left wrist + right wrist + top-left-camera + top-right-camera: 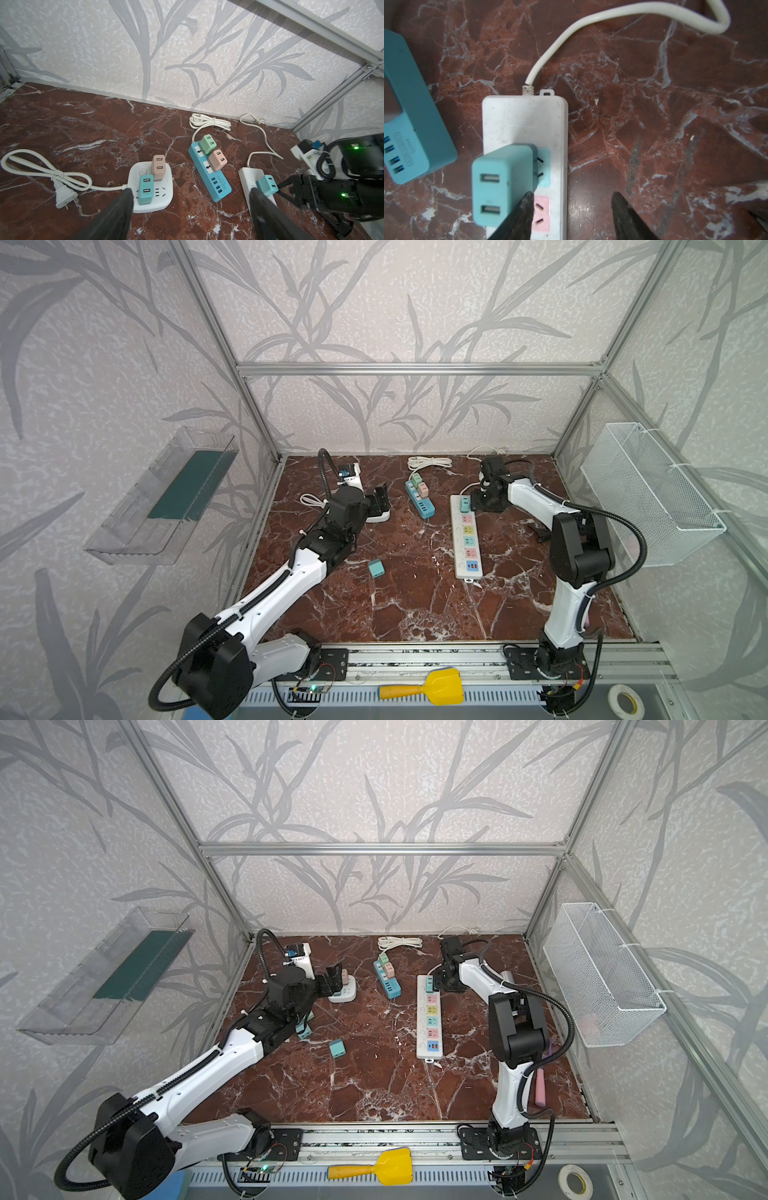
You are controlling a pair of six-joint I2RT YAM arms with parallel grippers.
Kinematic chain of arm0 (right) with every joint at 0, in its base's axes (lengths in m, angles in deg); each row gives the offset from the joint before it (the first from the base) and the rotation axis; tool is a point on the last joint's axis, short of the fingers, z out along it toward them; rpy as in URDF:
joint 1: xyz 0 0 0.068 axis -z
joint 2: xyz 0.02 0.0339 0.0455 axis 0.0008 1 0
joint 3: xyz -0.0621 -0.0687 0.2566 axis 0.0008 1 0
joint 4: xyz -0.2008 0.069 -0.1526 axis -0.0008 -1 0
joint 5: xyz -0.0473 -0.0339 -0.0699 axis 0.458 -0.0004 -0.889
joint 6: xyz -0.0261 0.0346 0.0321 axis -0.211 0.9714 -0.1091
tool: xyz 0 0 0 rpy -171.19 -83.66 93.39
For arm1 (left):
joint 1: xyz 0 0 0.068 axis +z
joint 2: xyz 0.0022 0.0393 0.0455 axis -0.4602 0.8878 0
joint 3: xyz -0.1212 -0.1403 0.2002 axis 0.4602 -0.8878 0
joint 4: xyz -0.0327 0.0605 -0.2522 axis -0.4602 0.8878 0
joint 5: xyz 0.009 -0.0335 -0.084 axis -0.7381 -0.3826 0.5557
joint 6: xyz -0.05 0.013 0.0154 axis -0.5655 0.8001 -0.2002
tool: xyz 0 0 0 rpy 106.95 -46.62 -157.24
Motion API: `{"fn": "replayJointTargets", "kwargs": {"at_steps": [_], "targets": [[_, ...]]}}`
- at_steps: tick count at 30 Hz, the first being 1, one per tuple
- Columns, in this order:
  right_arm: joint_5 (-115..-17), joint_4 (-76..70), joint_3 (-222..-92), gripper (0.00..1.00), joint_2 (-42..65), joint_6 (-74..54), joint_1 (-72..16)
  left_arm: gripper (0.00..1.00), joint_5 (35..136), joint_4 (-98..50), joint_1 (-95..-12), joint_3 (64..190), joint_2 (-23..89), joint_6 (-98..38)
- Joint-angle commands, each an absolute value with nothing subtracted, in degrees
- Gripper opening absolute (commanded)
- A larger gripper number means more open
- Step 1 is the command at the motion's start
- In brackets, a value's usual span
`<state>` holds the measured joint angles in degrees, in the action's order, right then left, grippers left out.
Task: Insert the plug
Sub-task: 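Raise right gripper away from the plugged-in teal adapter, then lower left gripper onto a loose teal adapter near the robot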
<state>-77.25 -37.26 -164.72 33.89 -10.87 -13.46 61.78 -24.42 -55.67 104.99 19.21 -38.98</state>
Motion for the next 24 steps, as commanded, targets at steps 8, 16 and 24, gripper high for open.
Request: {"fn": "replayJointTargets", "kwargs": {"at_steps": [8,16,24], "targets": [[-76.2,-25.5,-144.4,0.66,6.4,-7.3,-14.5,0.87,53.8,-1.3,-55.3,105.5,17.8,-54.2],[-74.4,-20.4,-133.1,0.75,-4.2,-8.6,-20.0,0.88,53.4,5.5,-54.8,96.3,11.1,-58.8],[-72.6,-16.8,-126.5,0.78,-9.7,-7.2,-21.8,0.85,66.2,7.9,-54.8,95.1,16.4,-60.1]]}}
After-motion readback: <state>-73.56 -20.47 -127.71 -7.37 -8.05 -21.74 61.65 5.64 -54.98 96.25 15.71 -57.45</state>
